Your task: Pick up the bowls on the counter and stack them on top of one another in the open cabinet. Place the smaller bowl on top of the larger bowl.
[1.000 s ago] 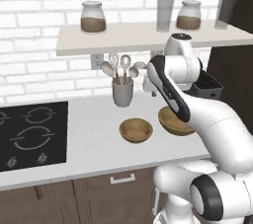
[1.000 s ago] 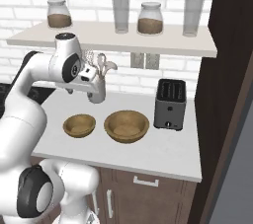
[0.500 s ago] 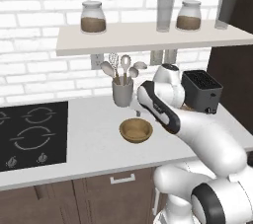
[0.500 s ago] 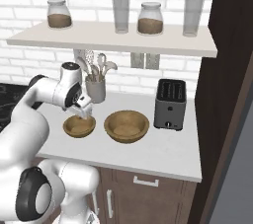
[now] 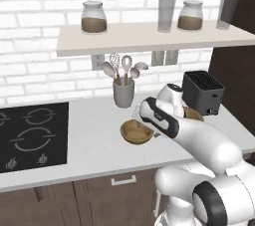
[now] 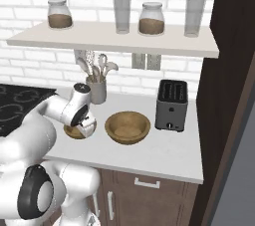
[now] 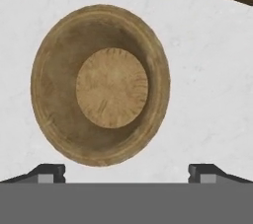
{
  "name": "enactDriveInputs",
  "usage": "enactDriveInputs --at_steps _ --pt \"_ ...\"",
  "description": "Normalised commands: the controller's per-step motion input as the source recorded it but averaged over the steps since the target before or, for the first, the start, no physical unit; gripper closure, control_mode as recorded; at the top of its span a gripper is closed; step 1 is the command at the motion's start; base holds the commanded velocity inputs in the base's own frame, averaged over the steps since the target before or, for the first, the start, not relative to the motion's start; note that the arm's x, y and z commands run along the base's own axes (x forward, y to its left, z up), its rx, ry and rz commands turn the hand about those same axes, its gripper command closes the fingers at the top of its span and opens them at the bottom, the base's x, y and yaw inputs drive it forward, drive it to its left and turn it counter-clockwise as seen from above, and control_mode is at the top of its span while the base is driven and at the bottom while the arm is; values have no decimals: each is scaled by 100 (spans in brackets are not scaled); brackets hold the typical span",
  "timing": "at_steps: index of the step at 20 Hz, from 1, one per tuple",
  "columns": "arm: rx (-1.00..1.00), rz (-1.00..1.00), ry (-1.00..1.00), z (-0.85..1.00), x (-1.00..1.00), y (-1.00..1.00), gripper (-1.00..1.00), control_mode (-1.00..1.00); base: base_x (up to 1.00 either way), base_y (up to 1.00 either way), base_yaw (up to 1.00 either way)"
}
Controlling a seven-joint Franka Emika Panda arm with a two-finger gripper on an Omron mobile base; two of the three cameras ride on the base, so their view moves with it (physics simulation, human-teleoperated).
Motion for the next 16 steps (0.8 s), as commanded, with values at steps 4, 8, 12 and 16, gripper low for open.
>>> enactDriveInputs --at_steps 4,8,12,16 --pt "0 0 15 -4 17 -2 -100 -100 0 0 0" --pt "3 0 26 -5 7 -33 -100 -100 0 0 0" --pt "0 0 4 -19 1 -39 -100 -100 0 0 0" --pt "-6 0 0 -36 14 0 -100 -100 0 0 0"
